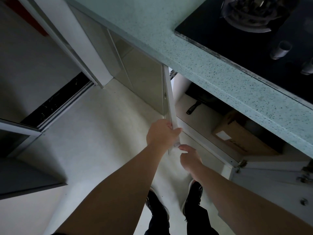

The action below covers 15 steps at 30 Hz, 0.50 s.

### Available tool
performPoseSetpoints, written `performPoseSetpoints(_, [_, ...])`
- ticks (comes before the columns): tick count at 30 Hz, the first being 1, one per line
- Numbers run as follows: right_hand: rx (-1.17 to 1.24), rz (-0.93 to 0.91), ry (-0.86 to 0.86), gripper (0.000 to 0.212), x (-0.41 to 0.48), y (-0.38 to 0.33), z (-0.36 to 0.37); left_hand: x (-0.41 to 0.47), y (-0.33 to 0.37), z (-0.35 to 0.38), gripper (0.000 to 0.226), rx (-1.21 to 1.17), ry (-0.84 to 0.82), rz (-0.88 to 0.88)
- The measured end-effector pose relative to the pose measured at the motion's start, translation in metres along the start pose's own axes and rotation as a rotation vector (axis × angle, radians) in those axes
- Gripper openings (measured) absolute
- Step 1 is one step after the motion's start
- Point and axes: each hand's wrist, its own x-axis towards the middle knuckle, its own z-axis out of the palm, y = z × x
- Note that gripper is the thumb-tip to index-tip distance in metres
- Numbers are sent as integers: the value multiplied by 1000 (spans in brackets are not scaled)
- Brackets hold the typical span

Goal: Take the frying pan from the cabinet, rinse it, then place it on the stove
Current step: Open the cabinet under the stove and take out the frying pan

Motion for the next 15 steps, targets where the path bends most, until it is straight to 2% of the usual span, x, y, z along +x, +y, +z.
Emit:
performPoseSetpoints(3, [-9, -37, -96, 58, -4, -5, 13, 2, -9, -9, 19, 16, 39, -65])
performPoseSetpoints(6, [-228, -200, -203, 64, -7, -7, 23, 5, -17, -20, 17, 39, 39, -117])
performPoseSetpoints(7, [-285, -259, -165, 65, -7, -10, 26, 6, -19, -22, 18, 48, 31, -122])
performPoseSetpoints(9, [-233, -319, 0, 59, -7, -28, 25, 7, -19, -25, 18, 66, 15, -114])
performPoseSetpoints(11, [-211, -454, 135, 52, -5, -55, 17, 8, -17, -25, 18, 82, 6, -108])
performPoseSetpoints(15, [-461, -745, 226, 48, 7, -88, 0, 12, -27, -30, 8, 106, 25, -103])
